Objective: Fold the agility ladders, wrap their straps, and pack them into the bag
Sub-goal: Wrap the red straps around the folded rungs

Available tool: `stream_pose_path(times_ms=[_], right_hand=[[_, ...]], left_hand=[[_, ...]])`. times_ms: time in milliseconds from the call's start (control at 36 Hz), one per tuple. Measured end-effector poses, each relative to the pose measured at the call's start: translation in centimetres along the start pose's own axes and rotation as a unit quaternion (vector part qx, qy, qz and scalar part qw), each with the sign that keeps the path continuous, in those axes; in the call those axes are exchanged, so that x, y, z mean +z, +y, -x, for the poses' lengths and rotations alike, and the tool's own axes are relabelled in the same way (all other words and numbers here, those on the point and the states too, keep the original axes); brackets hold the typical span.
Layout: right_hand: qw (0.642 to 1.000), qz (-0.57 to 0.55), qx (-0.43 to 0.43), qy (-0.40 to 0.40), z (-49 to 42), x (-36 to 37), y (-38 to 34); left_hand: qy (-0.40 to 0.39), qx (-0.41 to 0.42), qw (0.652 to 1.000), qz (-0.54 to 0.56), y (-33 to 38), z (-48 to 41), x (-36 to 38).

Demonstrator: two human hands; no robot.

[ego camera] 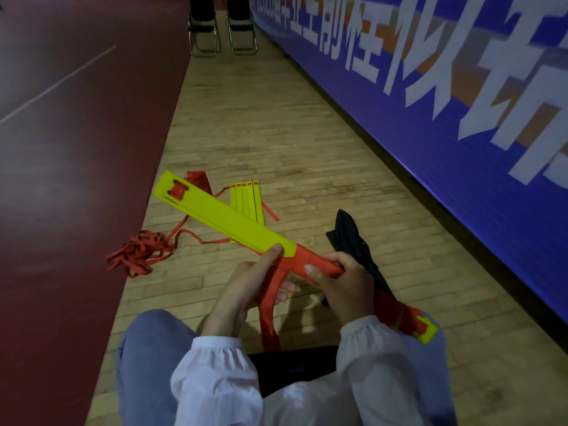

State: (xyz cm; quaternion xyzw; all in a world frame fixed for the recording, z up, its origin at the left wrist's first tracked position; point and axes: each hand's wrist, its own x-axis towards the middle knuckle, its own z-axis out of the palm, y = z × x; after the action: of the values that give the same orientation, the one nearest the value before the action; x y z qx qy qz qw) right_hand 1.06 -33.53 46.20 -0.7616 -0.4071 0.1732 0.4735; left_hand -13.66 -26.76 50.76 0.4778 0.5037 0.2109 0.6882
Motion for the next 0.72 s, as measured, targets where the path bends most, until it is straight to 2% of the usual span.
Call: stream_pose_path(times_ms=[194,417,611,722], right_hand=[[1.0,0.006,-0.004,-0.004,-0.1,0.6,0.6],[0.999,0.019,-0.046,-0.017,-0.1,0.9,0.9],[0.993,0.018,-0.023,-0.111,-0.2,-0.1,0.0],[0.985,0.062,-0.008,-0.163,-0.1,-0.4,0.3]], left_hand=[[0.037,-0.002,0.999,-0.004,-0.4,-0.3,0.0],[0.075,0.009,0.997,0.007,-0.5,-0.5,0.4],[0.097,0.068,0.993,-0.016,-0.5,-0.1,0.4],[0.084,0.089,0.992,-0.026,-0.4,-0.1,0.6]])
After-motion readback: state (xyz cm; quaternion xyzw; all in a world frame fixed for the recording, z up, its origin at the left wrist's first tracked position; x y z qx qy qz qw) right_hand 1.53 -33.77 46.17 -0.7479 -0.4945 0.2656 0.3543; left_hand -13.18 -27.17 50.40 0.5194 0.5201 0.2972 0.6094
